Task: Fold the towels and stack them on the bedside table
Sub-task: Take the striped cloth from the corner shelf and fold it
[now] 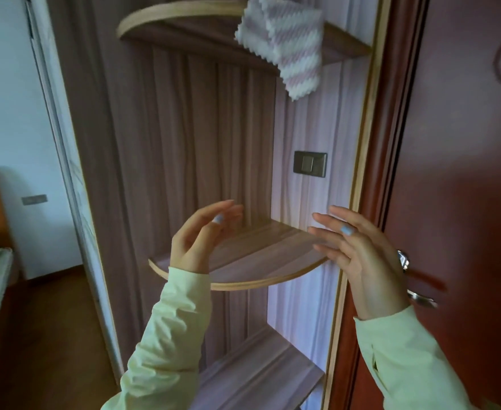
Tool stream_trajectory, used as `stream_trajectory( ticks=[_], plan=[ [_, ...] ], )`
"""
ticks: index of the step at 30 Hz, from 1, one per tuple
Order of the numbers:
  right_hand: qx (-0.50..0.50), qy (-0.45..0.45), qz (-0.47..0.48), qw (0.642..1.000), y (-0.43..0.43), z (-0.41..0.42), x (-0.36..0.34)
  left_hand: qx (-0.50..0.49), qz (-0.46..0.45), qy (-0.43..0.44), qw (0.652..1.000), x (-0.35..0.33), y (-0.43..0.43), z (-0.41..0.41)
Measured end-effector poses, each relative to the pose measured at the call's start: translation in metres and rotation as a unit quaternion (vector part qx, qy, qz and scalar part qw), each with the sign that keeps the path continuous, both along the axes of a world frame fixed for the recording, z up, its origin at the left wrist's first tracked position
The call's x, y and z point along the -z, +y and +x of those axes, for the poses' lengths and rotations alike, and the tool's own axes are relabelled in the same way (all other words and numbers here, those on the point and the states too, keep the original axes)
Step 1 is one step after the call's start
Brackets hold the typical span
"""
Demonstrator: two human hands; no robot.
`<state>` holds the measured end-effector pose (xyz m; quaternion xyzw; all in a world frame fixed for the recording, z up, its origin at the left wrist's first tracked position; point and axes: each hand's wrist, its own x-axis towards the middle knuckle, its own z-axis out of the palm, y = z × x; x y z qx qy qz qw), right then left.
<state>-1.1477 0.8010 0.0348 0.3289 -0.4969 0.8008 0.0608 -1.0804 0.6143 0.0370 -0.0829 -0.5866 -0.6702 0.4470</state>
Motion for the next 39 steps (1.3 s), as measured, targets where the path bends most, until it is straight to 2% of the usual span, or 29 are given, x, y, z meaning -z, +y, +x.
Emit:
stream_trajectory(
  ticks=[6,15,27,39],
  plan=[
    [-0.002,0.043,-0.011,0.999,-0.001,0.003,-0.024,0.012,-0.005,0.036,0.999,-0.027,-0.002,-0.003],
    [0.008,0.060,-0.012,0.998,-0.007,-0.002,-0.040,0.037,-0.050,0.065,0.996,-0.043,-0.005,-0.016],
    [0.049,0.089,0.001,0.995,-0.028,-0.051,-0.102,0.018,-0.108,0.061,0.992,-0.117,-0.004,-0.071],
    [0.098,0.107,0.000,0.989,-0.055,-0.127,-0.158,-0.004,-0.088,0.035,0.995,-0.161,-0.024,-0.150]
  ],
)
